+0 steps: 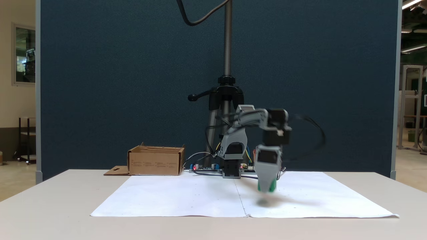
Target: Grasp a green dice and put it in the bin.
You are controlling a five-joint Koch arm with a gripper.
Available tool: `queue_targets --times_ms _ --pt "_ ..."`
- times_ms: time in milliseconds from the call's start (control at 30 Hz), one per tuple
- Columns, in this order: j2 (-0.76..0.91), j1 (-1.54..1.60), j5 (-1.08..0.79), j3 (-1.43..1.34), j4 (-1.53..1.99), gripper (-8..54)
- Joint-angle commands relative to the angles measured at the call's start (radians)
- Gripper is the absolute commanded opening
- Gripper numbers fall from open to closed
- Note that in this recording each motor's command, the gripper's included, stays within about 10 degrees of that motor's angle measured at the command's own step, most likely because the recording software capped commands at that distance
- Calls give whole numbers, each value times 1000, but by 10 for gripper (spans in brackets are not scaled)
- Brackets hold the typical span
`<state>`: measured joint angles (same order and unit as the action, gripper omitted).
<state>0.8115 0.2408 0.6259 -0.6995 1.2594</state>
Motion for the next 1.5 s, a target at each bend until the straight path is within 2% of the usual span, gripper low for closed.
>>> queue_targets --times_ms 0,167,467,500,700,1100,1467 --pt "165 -41 -133 -37 -48 120" --pt "412 -141 -293 -219 -3 120" --pt "879 -210 -419 -225 249 120" --pt "890 -242 -431 -224 249 120" --pt "868 -532 -583 -224 242 120" --pt "637 -1172 -907 -219 34 120" --pt "543 -1646 -946 -212 -138 120"
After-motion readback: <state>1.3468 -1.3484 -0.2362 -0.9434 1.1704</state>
